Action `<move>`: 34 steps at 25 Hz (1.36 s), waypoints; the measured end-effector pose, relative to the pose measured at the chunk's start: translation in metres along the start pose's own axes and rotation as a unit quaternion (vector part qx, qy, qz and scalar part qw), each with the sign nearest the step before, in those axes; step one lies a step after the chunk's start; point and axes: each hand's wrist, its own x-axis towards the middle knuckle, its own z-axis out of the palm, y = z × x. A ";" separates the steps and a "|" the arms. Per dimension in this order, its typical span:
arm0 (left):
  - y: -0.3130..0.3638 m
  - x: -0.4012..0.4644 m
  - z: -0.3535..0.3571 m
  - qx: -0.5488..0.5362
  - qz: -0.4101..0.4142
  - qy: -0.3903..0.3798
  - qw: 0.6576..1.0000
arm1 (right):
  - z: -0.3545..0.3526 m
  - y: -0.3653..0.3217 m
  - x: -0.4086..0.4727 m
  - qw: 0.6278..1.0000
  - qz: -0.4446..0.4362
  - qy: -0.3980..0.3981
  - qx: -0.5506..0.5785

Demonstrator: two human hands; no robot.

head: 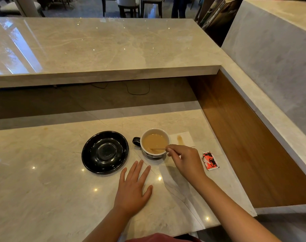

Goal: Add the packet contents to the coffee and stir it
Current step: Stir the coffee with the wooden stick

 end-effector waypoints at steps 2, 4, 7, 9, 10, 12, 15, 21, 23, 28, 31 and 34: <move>0.000 0.000 0.000 0.002 0.000 0.001 1.000 | 0.008 -0.001 -0.002 0.999 -0.015 0.032 -0.016; 0.000 0.000 0.000 0.001 -0.001 -0.001 1.000 | 0.011 -0.001 -0.002 0.996 -0.050 0.050 -0.056; 0.000 0.000 0.000 0.003 0.000 0.001 1.000 | 0.007 0.003 0.003 0.990 -0.078 0.056 -0.102; 0.000 0.000 0.000 0.006 0.001 0.002 1.000 | 0.000 0.006 0.006 0.985 -0.092 0.044 -0.137; 0.000 0.001 0.000 0.008 0.001 0.003 1.000 | -0.004 0.008 0.007 0.982 -0.098 0.034 -0.159; 0.000 0.001 0.000 0.009 0.001 0.001 1.000 | -0.013 0.008 0.008 0.975 -0.100 0.003 -0.200; -0.001 0.000 0.001 0.013 -0.001 -0.008 1.000 | -0.024 0.005 0.010 0.965 -0.076 -0.052 -0.247; -0.002 0.001 0.002 0.010 -0.001 -0.008 1.000 | -0.028 0.000 0.014 0.985 -0.060 -0.090 -0.134; -0.002 0.001 0.002 0.010 0.001 -0.007 1.000 | -0.021 -0.001 0.011 0.993 -0.051 -0.075 -0.079; -0.001 0.000 0.003 0.005 0.001 -0.002 1.000 | 0.005 -0.002 0.001 0.996 -0.075 -0.003 -0.046; -0.002 0.000 0.003 0.006 0.001 -0.002 1.000 | 0.010 -0.001 0.004 0.990 -0.109 0.030 -0.087; -0.002 0.000 0.002 0.008 0.001 -0.002 1.000 | 0.004 0.005 0.014 0.985 -0.113 0.037 -0.127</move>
